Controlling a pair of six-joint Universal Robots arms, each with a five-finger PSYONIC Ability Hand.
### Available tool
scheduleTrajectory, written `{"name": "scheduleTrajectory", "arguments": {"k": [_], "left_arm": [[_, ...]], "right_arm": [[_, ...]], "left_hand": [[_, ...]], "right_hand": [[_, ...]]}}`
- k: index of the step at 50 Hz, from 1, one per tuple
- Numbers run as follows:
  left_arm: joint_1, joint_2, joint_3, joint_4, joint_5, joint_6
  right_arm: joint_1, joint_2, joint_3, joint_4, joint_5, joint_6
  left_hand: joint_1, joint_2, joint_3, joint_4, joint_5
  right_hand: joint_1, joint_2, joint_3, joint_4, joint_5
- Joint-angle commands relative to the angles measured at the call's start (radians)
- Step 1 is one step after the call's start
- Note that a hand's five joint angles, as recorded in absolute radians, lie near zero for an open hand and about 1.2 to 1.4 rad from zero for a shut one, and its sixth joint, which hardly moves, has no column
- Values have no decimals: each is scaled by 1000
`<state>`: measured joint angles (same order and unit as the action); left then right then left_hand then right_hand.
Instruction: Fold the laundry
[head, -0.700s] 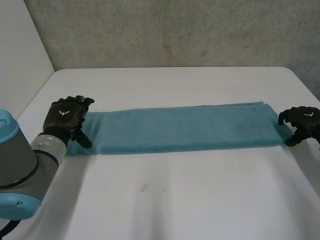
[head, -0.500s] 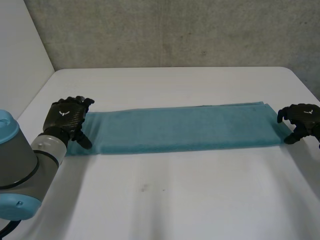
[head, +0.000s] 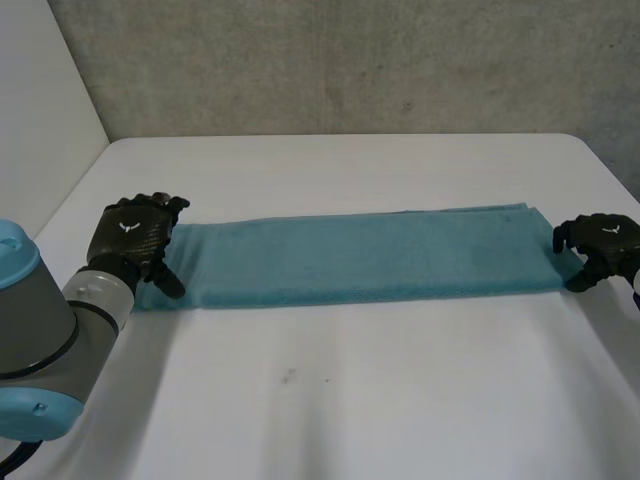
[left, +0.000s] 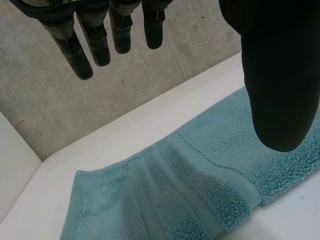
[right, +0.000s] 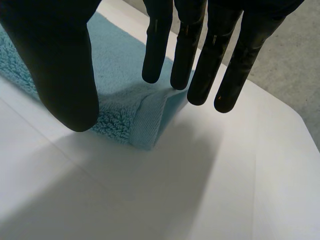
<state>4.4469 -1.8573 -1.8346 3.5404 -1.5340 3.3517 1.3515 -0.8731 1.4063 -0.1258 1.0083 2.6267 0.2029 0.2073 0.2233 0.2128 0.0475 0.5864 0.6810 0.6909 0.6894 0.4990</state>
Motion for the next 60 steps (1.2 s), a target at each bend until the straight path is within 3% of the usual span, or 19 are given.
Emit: {"name": "scheduleTrajectory", "arguments": {"k": [1, 14, 19, 23, 31, 39, 45, 49, 60], "left_arm": [[-1, -2, 0, 0, 0, 0], [-1, -3, 0, 0, 0, 0], [0, -2, 0, 0, 0, 0], [0, -2, 0, 0, 0, 0], [2, -2, 0, -2, 0, 0], [3, 3, 0, -3, -2, 0], [2, 7, 2, -6, -3, -1], [3, 9, 2, -6, -3, -1], [11, 10, 5, -6, -6, -1]], "right_arm": [[9, 28, -18, -5, 13, -30], [11, 49, -40, -5, 42, -36], [11, 49, -44, -9, 42, -33], [6, 48, -46, -34, 59, -24], [-6, 22, -69, -51, 211, -24], [-175, 22, -144, -41, 286, -42], [-192, 16, -190, -40, 357, -74], [-120, -39, -198, -40, 375, -68], [391, -89, -262, -52, 380, -68]], "left_hand": [[-28, -32, -48, -37, -47], [-25, -29, -45, -34, -44], [-25, -29, -45, -34, -44], [-25, -29, -45, -34, -44], [-25, -29, -45, -34, -44], [-25, -29, -45, -34, -44], [-28, -32, -48, -37, -47], [-28, -32, -48, -37, -47], [-25, -29, -45, -34, -44]], "right_hand": [[253, 159, 149, 150, 166], [400, 305, 295, 297, 313], [809, 715, 705, 706, 722], [810, 715, 705, 707, 723], [810, 715, 705, 707, 723], [810, 715, 705, 707, 723], [810, 715, 705, 707, 723], [810, 715, 705, 707, 723], [810, 715, 705, 707, 723]]}}
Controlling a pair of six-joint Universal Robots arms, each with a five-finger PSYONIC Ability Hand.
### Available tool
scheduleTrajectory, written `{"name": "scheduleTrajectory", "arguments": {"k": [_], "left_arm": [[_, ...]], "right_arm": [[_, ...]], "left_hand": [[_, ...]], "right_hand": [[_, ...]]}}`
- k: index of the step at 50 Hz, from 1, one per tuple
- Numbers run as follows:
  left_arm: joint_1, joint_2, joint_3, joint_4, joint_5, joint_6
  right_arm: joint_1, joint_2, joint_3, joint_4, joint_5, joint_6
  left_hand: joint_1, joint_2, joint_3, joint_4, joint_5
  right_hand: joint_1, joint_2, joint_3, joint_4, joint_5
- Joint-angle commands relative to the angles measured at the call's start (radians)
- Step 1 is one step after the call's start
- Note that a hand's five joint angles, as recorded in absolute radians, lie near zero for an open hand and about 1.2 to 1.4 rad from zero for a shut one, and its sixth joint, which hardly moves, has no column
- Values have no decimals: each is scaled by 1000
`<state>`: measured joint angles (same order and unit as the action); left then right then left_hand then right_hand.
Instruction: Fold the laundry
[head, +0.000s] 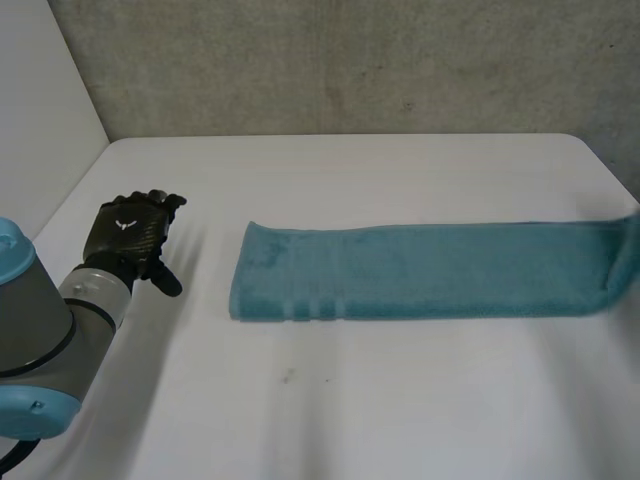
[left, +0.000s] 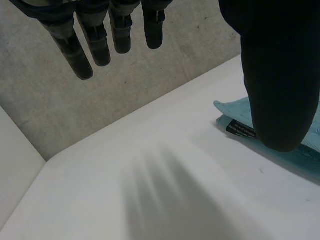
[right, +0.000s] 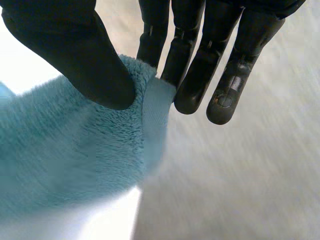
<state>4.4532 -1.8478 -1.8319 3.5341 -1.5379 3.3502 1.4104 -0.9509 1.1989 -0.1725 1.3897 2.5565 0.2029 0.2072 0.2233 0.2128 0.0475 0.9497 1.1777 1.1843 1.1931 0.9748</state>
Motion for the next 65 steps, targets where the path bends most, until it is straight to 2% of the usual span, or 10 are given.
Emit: {"name": "scheduleTrajectory", "arguments": {"k": [1, 14, 25, 28, 30, 34, 45, 58, 63, 65], "left_arm": [[5, 1, 2, 0, -2, 0], [18, 1, 3, 2, -1, 0], [20, 1, 2, 2, -1, 0], [18, 1, 2, 2, 2, -1], [12, 1, 2, 2, 5, -1], [2, -1, 8, 2, 5, -1], [-129, -50, 94, 3, 7, -2], [-221, -226, 278, -17, 2, -5], [-221, -238, 287, -24, 1, -6], [-219, -234, 278, -26, 1, -5]], "right_arm": [[370, -11, -64, -5, -1, 2], [925, 251, -315, -7, -8, -1], [1076, 402, -348, 5, -29, -7], [1072, 393, -337, 4, -18, 1], [1061, 376, -329, 5, -6, 2], [1033, 255, -283, 8, 48, 40], [744, -55, 58, 24, 78, 316], [463, -103, 392, 8, -6, 344], [427, -95, 438, -54, -23, 334], [407, -94, 441, -81, -23, 332]], "left_hand": [[-25, -29, -45, -34, -44], [-25, -29, -45, -34, -44], [-25, -29, -45, -34, -44], [-25, -29, -45, -34, -44], [-28, -32, -48, -37, -47], [-28, -32, -48, -37, -47], [-16, -20, -36, -26, -35], [-10, -14, -30, -20, -29], [-10, -14, -30, -20, -29], [-13, -17, -33, -23, -32]], "right_hand": [[447, 219, 212, 203, 247], [447, 219, 212, 203, 247], [447, 219, 212, 203, 247], [325, 98, 91, 82, 126], [-425, -653, -660, -669, -625], [-775, -1003, -1010, -1019, -975], [-775, -1003, -1010, -1019, -975], [-580, -808, -815, -824, -780], [-214, -442, -449, -458, -414], [314, 86, 79, 70, 114]]}}
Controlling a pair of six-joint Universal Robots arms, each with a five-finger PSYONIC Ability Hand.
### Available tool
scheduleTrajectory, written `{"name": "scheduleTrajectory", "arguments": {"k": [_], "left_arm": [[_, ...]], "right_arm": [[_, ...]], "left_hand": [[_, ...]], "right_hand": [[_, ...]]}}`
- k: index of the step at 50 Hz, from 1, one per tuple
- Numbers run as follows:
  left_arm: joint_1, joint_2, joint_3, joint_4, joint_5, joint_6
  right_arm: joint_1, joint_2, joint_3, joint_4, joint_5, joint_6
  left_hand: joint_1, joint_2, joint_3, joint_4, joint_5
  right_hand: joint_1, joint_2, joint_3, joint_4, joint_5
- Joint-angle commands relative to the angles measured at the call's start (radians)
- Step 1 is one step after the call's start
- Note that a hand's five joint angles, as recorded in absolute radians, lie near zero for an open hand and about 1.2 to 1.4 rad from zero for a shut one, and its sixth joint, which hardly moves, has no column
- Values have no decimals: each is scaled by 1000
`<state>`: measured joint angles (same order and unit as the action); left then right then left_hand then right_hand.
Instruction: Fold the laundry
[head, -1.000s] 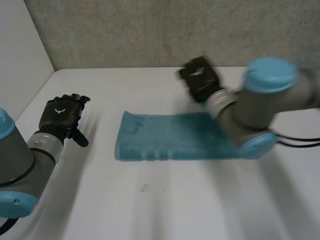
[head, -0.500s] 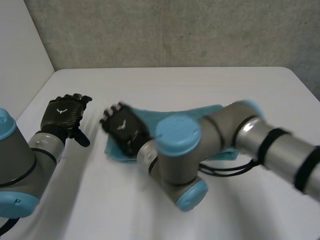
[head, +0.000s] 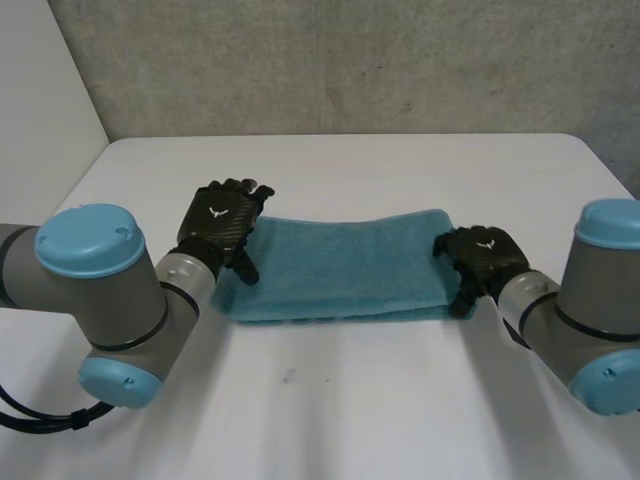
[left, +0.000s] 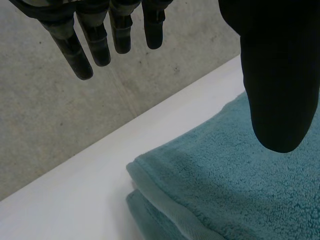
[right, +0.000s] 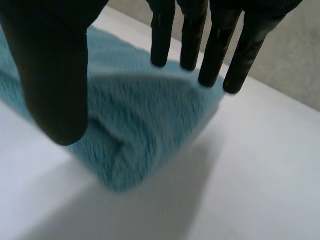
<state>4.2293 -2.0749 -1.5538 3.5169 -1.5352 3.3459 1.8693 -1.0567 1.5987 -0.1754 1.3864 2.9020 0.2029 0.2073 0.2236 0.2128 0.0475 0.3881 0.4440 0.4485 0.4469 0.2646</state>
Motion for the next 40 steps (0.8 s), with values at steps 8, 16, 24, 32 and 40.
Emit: {"name": "scheduleTrajectory", "arguments": {"k": [8, 16, 24, 32, 40], "left_arm": [[20, 56, -52, -29, -3, -2], [60, 154, -130, -33, -8, -2], [90, 202, -173, -33, -25, -5], [92, 203, -149, -36, -54, -25], [66, 165, -8, -110, -45, -103]], "right_arm": [[-56, 3, -29, -116, -3, -88], [247, 44, -374, -23, 22, -153], [523, 305, -598, 80, -27, -167], [565, 359, -649, 96, 40, -190], [403, 141, -606, 100, 138, 115]], "left_hand": [[-16, -20, -36, -26, -35], [-22, -26, -42, -32, -41], [-22, -26, -42, -32, -41], [-25, -29, -45, -34, -44], [-19, -23, -39, -29, -38]], "right_hand": [[1008, 952, 948, 949, 957], [1008, 952, 948, 949, 957], [1008, 952, 948, 949, 957], [159, 103, 99, 100, 108], [-214, -269, -274, -272, -265]]}}
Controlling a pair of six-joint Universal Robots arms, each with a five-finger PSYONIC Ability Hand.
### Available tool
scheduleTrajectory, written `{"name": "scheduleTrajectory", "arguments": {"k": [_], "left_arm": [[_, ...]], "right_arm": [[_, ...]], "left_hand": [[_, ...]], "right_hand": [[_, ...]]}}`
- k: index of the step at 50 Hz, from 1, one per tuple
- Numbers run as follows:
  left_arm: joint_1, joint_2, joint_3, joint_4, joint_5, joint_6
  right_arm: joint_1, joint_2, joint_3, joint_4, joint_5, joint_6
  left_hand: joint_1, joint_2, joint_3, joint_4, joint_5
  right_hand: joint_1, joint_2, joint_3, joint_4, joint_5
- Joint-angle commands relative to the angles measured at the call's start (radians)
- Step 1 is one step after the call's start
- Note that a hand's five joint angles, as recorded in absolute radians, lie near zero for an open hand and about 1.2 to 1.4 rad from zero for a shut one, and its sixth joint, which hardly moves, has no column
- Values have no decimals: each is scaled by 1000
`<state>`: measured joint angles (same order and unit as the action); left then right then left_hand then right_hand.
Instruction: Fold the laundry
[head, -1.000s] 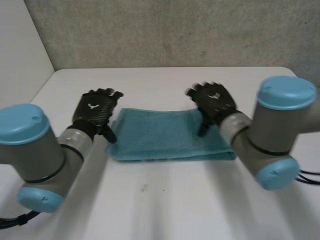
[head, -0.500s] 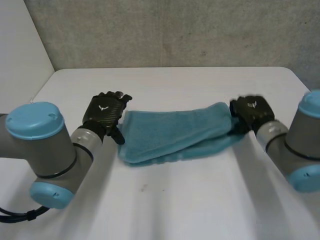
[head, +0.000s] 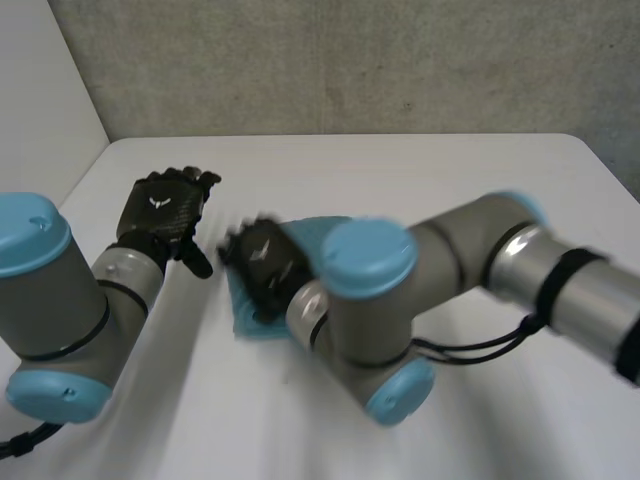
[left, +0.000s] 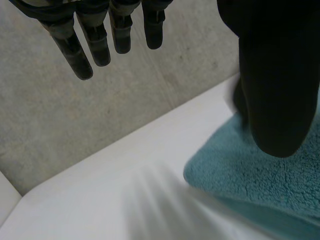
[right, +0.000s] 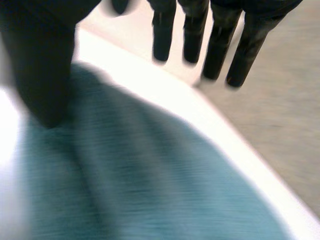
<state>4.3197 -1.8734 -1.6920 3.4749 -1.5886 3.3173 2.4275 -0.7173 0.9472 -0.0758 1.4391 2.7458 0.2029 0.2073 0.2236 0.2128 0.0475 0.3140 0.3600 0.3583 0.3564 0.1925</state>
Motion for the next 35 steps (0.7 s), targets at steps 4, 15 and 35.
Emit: {"name": "scheduleTrajectory", "arguments": {"k": [4, 15, 35], "left_arm": [[-86, -121, 233, -155, 42, -165], [-115, -256, 296, -306, 64, -231], [-101, -153, 305, -372, 24, -90]], "right_arm": [[-202, -203, 71, 28, 52, 318], [-249, -13, -2, 152, -11, 333], [-294, -10, -189, 369, -6, 339]], "left_hand": [[-16, -20, -36, -26, -35], [-7, -11, -28, -17, -26], [-27, -32, -48, -37, -47]], "right_hand": [[-139, -185, -184, -182, -192], [-139, -185, -184, -182, -192], [-139, -185, -184, -182, -192]]}}
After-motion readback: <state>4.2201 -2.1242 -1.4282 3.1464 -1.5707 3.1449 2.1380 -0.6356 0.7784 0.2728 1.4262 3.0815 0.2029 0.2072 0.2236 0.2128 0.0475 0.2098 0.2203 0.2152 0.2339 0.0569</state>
